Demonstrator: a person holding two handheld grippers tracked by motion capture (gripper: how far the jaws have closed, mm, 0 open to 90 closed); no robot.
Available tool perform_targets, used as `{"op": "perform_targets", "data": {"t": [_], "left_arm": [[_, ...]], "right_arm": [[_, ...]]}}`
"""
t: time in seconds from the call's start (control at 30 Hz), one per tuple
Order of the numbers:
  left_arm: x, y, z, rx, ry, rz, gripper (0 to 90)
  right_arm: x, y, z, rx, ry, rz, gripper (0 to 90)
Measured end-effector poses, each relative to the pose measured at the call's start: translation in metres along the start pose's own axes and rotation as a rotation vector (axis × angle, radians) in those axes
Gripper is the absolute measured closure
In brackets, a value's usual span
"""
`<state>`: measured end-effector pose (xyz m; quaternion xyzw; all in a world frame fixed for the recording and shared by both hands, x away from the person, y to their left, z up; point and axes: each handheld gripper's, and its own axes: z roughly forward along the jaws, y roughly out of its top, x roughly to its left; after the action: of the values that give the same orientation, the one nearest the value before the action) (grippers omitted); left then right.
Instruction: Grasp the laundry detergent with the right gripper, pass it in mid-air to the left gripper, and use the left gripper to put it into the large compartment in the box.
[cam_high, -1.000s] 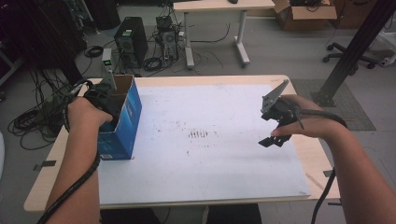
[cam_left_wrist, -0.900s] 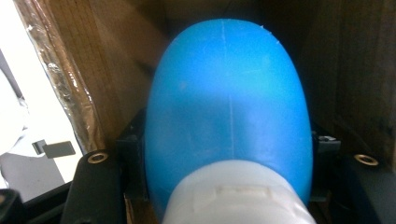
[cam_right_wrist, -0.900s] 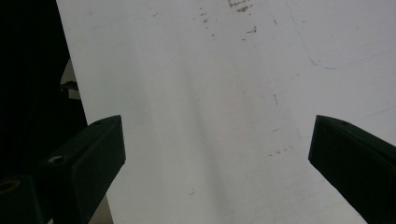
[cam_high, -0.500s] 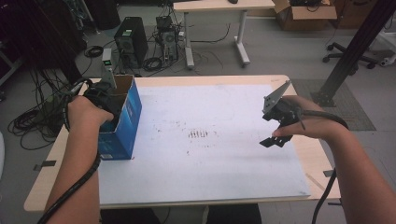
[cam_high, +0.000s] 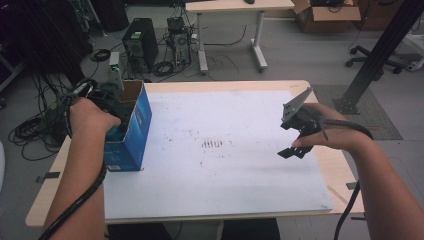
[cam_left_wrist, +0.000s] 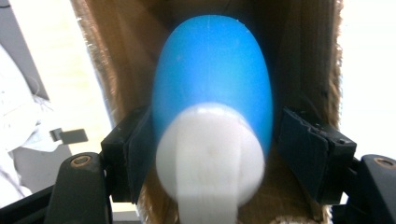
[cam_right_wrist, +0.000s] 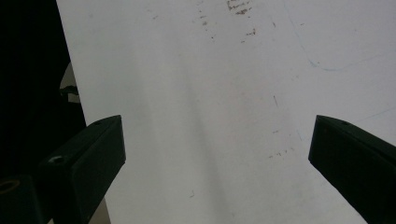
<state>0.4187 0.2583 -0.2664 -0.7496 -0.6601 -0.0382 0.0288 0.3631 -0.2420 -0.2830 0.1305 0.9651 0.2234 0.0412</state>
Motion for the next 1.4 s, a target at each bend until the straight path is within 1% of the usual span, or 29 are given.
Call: {"op": "perform_targets", "data": {"t": [0.17, 0.23, 0.3, 0.37, 0.43, 0.5, 0.7, 0.8, 0.93, 1.07, 1.17, 1.23, 1.3, 1.33, 1.4], "left_arm": [[-0.004, -0.002, -0.015, -0.028, -0.002, 0.011, 26.4], [-0.006, -0.004, -0.024, -0.041, 0.004, 0.026, 25.7], [-0.009, -0.005, -0.031, -0.05, 0.014, 0.031, 24.1], [-0.011, -0.006, -0.038, -0.062, 0.015, 0.041, 23.5], [-0.011, -0.007, -0.043, -0.068, 0.024, 0.041, 22.3], [-0.012, -0.008, -0.048, -0.076, 0.03, 0.051, 21.0], [-0.01, -0.01, -0.058, -0.086, 0.041, 0.042, 14.1], [-0.011, -0.011, -0.063, -0.089, 0.053, 0.048, 12.0], [-0.016, -0.012, -0.072, -0.099, 0.063, 0.071, 9.0], [-0.025, -0.013, -0.079, -0.098, 0.074, 0.111, 5.0], [-0.032, -0.012, -0.084, -0.088, 0.068, 0.146, 2.4], [-0.038, -0.012, -0.085, -0.077, 0.053, 0.178, 0.3], [-0.044, -0.012, -0.088, -0.075, 0.061, 0.219, 0.2], [-0.047, -0.011, -0.09, -0.074, 0.054, 0.239, 0.2], [-0.055, -0.01, -0.093, -0.069, 0.047, 0.3, 0.2]], "right_arm": [[0.0, -0.001, -0.002, -0.001, -0.004, 0.001, 3.6], [0.001, -0.001, -0.003, -0.004, -0.004, 0.002, 3.7], [0.001, -0.001, -0.003, -0.004, -0.004, 0.002, 3.7], [0.002, -0.001, -0.004, -0.004, -0.005, 0.004, 3.8], [0.002, -0.001, -0.005, -0.004, -0.005, 0.004, 3.8], [0.002, -0.001, -0.005, -0.003, -0.007, 0.003, 3.8], [0.003, -0.001, -0.009, -0.007, -0.012, 0.004, 3.9], [0.004, -0.002, -0.01, -0.002, -0.014, 0.005, 3.9], [0.004, -0.003, -0.011, 0.0, -0.015, 0.009, 3.9], [0.005, -0.004, -0.013, -0.002, -0.015, 0.009, 4.0], [0.005, -0.004, -0.014, -0.002, -0.016, 0.01, 3.9], [0.005, -0.004, -0.014, -0.003, -0.017, 0.007, 3.9], [0.005, -0.005, -0.015, -0.004, -0.015, 0.008, 3.9], [0.005, -0.005, -0.016, -0.003, -0.015, 0.007, 4.0], [0.006, -0.005, -0.017, -0.004, -0.014, 0.002, 3.9]]}}
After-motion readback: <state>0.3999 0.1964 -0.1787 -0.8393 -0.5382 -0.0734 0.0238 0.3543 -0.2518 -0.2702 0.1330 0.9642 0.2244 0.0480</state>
